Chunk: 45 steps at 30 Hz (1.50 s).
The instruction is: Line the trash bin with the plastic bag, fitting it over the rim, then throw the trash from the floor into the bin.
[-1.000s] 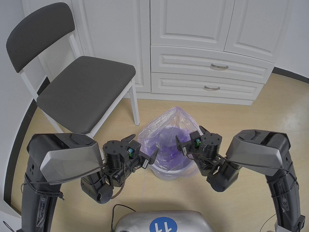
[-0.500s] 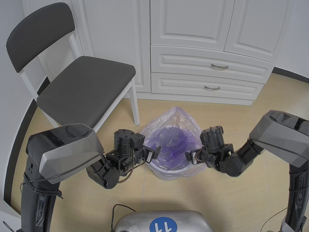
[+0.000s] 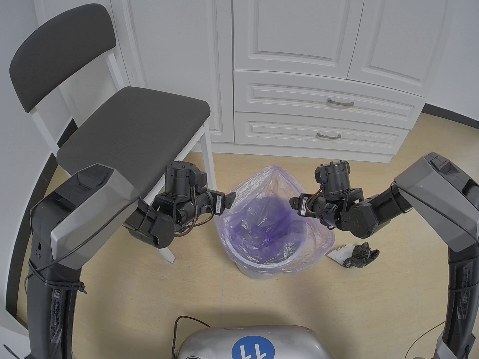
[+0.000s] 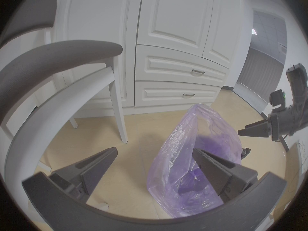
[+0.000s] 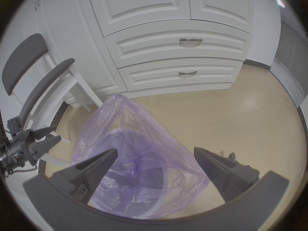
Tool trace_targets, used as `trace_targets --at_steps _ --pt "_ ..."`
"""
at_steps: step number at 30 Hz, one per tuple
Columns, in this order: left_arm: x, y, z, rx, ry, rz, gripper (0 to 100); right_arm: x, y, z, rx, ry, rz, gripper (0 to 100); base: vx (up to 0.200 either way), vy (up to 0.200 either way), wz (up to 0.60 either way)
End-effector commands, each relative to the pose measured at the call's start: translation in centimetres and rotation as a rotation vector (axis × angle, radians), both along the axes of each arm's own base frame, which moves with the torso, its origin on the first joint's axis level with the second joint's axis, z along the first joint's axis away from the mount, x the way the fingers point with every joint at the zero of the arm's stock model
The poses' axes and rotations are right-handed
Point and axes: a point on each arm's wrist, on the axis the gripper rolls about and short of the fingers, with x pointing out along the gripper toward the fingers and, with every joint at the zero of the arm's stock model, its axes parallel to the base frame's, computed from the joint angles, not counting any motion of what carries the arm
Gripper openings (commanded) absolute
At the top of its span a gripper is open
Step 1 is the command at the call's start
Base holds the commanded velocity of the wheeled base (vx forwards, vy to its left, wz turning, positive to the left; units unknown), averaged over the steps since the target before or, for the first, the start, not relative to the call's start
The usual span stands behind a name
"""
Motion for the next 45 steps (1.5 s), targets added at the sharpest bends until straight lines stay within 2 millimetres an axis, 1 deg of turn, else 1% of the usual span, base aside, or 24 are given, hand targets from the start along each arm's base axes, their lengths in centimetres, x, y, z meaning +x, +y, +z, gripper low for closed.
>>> trace_targets --at_steps 1,2,3,5,7,8,11,13,15,16,18,21,24,25,26,27,28,31,35,37,39,42,43,45 --pt "1.0 -1.2 0.7 -0.01 0.013 -0.011 100 0.8 -0.3 -1.2 -0.006 0.014 -0.016 100 0.0 0.0 0.0" --pt "1.0 -1.2 0.7 -0.01 0.013 -0.011 100 0.8 -0.3 -1.2 -0.006 0.014 -0.016 100 0.0 0.0 0.0" --pt "0.8 -2.7 0.6 -0.024 0.034 -0.021 100 1.0 -0.6 -1.4 -0.006 0.016 -0.024 100 0.0 0.0 0.0" --pt "0.6 -3.2 0.5 -0.023 0.039 -0.029 100 1.2 -0.6 -1.5 -0.006 0.016 -0.026 100 0.0 0.0 0.0" --pt "0.4 -3.2 0.4 -0.019 0.04 -0.028 100 1.3 -0.7 -1.8 -0.007 0.02 -0.028 100 0.0 0.0 0.0" --pt "0.6 -2.9 0.4 -0.02 0.043 -0.021 100 1.4 -0.7 -2.0 -0.007 0.021 -0.029 100 0.0 0.0 0.0" --pt "1.1 -1.9 1.6 -0.034 0.02 -0.001 100 1.5 -0.7 -1.9 -0.007 0.018 -0.031 100 0.0 0.0 0.0" --pt "1.2 -1.9 2.5 -0.035 0.012 -0.007 100 1.5 -0.7 -1.9 -0.005 0.017 -0.031 100 0.0 0.0 0.0" --pt "1.5 -2.1 3.0 -0.027 0.017 -0.012 100 1.5 -0.7 -1.9 -0.006 0.018 -0.031 100 0.0 0.0 0.0" --pt "1.9 -2.3 3.8 -0.025 0.021 -0.012 100 1.5 -0.7 -2.1 -0.007 0.021 -0.031 100 0.0 0.0 0.0" --pt "2.4 -2.1 4.0 -0.017 0.048 -0.003 100 1.6 -0.6 -2.4 -0.009 0.027 -0.031 100 0.0 0.0 0.0" --pt "2.8 -1.6 2.7 -0.011 0.078 0.009 100 1.7 -0.8 -2.3 -0.008 0.022 -0.037 100 0.0 0.0 0.0" --pt "2.8 -1.9 1.2 -0.008 0.094 0.006 100 1.9 -1.2 -1.9 -0.002 0.008 -0.048 100 0.0 0.0 0.0" --pt "2.8 -1.9 1.2 -0.008 0.094 0.006 100 1.9 -1.2 -1.9 -0.002 0.008 -0.048 100 0.0 0.0 0.0" --pt "2.9 -2.1 0.2 -0.014 0.088 0.004 100 2.1 -1.5 -1.9 0.001 -0.003 -0.055 100 0.0 0.0 0.0" --pt "2.9 -2.1 0.1 -0.014 0.088 0.004 100 2.2 -1.5 -1.9 0.001 -0.005 -0.058 100 0.0 0.0 0.0" --pt "3.2 -2.3 -1.1 -0.014 0.075 0.001 100 2.3 -1.7 -2.0 -0.005 -0.005 -0.068 100 0.0 0.0 0.0" --pt "3.1 -2.1 -1.5 -0.011 0.08 0.004 100 2.3 -2.0 -1.9 -0.01 -0.008 -0.076 100 0.0 0.0 0.0" --pt "2.3 -1.8 -1.7 0.001 0.098 0.004 100 2.4 -2.2 -1.8 -0.016 -0.008 -0.078 100 0.0 0.0 0.0" --pt "1.9 -1.8 -2.1 0.013 0.113 0.006 100 2.3 -2.4 -2.0 -0.026 -0.002 -0.076 100 0.0 0.0 0.0" --pt "1.6 -2.2 -2.5 0.026 0.119 -0.005 100 2.2 -2.6 -2.3 -0.048 0.007 -0.071 100 0.0 0.0 0.0" --pt "1.7 -2.3 -2.9 0.042 0.119 -0.008 100 2.1 -3.1 -3.0 -0.087 0.029 -0.063 100 0.0 0.0 0.0" --pt "1.9 -2.3 -3.7 0.059 0.11 -0.013 100 2.0 -3.6 -3.3 -0.121 0.041 -0.055 100 0.0 0.0 0.0" --pt "2.3 -2.1 -4.4 0.068 0.086 -0.012 100 2.1 -4.0 -3.6 -0.14 0.049 -0.055 100 0.0 0.0 0.0"
